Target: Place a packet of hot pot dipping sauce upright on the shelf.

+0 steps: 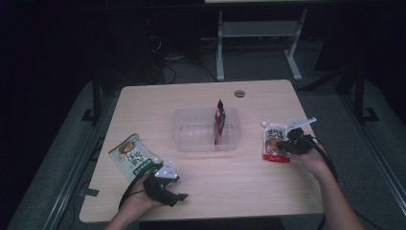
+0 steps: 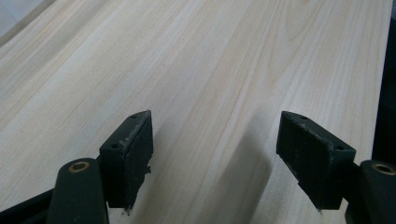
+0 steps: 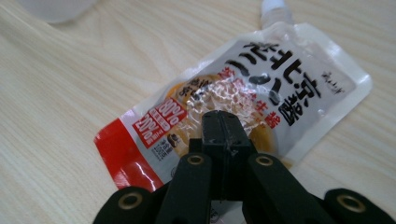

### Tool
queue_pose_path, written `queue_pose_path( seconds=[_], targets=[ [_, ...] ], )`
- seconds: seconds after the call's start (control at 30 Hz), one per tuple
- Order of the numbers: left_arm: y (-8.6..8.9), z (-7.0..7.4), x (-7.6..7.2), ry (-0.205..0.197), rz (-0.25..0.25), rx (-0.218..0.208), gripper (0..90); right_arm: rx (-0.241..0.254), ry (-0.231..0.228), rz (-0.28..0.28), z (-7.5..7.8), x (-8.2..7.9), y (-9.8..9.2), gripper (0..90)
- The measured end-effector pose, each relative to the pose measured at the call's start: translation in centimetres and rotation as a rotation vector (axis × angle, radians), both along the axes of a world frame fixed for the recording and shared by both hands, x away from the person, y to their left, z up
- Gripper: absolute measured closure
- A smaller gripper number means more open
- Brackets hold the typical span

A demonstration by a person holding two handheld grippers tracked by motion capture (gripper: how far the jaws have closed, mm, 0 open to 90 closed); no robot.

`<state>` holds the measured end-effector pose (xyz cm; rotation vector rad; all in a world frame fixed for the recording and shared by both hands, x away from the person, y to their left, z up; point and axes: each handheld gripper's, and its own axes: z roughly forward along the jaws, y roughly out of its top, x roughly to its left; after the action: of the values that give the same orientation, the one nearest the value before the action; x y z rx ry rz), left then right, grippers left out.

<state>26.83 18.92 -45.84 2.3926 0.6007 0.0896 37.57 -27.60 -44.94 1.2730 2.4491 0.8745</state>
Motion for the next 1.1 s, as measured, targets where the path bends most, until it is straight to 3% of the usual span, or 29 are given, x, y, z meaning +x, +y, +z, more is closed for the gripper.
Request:
queue_pose_path(
  seconds=[0.13, 0.43, 0.6, 0.77, 1.1],
  targets=[
    [-0.1, 0.0, 0.0, 0.001, -0.001, 0.003, 27.0, -0.001, 0.008, 0.001, -0.3, 0.2, 0.0, 90.0],
    [-0.1, -0.1, 0.0, 0.001, 0.002, 0.001, 27.1, -0.070, 0.013, 0.020, -0.8, 0.6, 1.2, 90.0],
    [-0.1, -0.1, 0.0, 0.001, 0.002, -0.002, 27.1, -0.082, 0.020, 0.023, -0.7, 0.6, 1.3, 90.0],
    [-0.1, -0.1, 0.1, 0.002, 0.001, 0.002, 27.1, -0.066, 0.050, 0.049, -0.6, 0.3, 1.5, 90.0],
    [0.0, 0.0, 0.0, 0.002, 0.004, 0.003, 27.1, -0.015, 0.107, 0.154, -0.5, -0.7, 3.1, 90.0]
  ],
)
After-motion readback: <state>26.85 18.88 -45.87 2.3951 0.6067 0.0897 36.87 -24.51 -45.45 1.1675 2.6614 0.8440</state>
